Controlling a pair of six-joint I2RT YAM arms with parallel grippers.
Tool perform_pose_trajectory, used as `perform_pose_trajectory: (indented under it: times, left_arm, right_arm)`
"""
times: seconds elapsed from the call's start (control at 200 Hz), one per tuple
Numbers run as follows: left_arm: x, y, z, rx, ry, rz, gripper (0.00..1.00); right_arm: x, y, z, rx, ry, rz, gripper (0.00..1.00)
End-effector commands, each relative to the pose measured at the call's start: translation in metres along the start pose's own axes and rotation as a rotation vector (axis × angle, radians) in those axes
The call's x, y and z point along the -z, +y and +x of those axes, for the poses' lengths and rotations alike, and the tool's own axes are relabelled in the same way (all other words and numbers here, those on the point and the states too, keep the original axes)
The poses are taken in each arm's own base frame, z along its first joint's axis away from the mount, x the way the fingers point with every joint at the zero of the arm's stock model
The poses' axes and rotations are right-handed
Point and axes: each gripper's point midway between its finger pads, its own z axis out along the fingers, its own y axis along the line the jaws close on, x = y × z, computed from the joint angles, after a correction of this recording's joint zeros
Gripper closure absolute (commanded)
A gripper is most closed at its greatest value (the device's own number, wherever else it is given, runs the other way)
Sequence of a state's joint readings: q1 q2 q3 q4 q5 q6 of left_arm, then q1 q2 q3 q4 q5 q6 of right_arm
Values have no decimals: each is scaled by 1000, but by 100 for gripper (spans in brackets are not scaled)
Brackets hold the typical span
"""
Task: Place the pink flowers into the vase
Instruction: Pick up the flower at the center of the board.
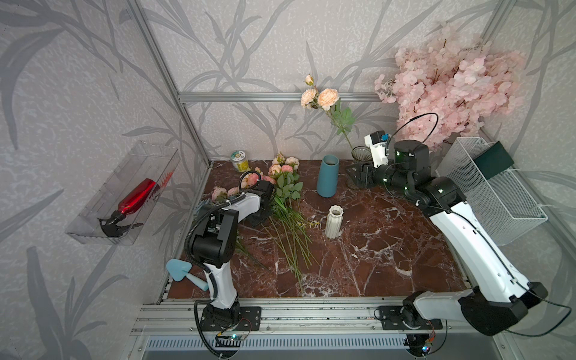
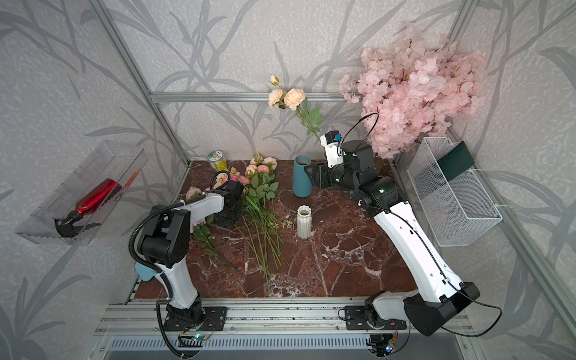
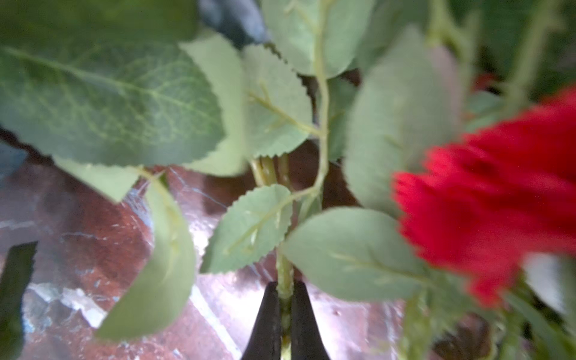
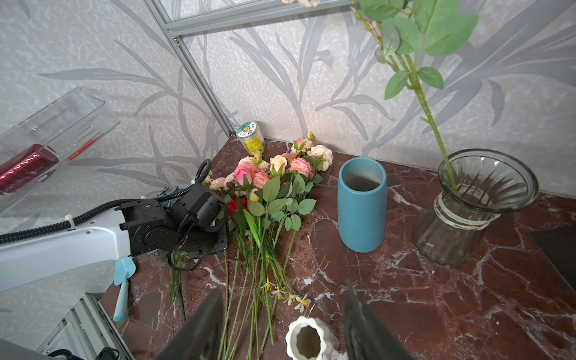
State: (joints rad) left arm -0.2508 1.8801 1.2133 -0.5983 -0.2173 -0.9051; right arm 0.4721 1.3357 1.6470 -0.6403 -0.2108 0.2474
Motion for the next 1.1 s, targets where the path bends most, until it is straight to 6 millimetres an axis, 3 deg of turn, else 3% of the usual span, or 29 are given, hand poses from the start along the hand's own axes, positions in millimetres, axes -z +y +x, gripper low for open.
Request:
perform_pose_trajectory:
  times: [0.0,0.21,0.325,0.725,1.095]
  left_arm:
    - [35,-5,-19,-36,-140,4,100]
    - [97,6,-44,-110,-322,-72,100]
    - [120,10,-51,-139,-385,-73,100]
    - [157,15,-61,-158,-486,-5,100]
    - [203,21,-67,-186,-529,94,100]
  right_arm:
    - [2,7,-6,-5,-23,-39,39]
    - [2,12,-7,-10,-28,-70,39]
    - [2,14,-7,-11,-30,-82,39]
    - [-1,15,-6,-13,-24,-95,39]
    - [-17,21,2,-18,9,-134,39]
